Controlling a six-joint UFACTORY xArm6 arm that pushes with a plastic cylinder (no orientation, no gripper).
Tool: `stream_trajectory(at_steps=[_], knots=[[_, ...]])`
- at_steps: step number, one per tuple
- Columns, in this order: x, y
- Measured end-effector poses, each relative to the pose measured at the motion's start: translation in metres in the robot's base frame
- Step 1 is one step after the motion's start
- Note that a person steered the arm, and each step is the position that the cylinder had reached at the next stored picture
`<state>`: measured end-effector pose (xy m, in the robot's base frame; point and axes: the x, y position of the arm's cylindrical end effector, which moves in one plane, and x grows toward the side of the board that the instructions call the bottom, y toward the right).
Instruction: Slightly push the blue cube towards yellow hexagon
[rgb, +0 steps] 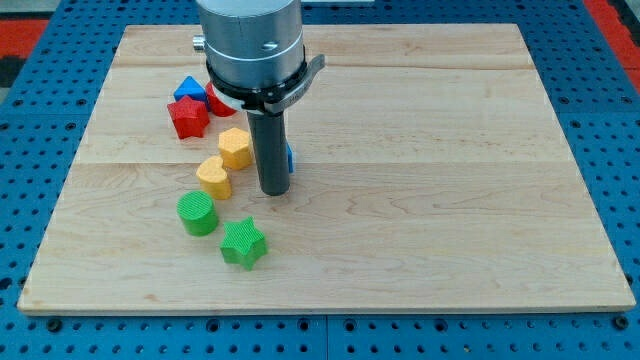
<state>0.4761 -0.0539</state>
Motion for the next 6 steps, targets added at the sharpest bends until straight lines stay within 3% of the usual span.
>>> stream_trajectory(at_steps=[3,4,6], knots=[[-0.014,-0.031],[-0.009,-0.007],[-0.014,0.100]])
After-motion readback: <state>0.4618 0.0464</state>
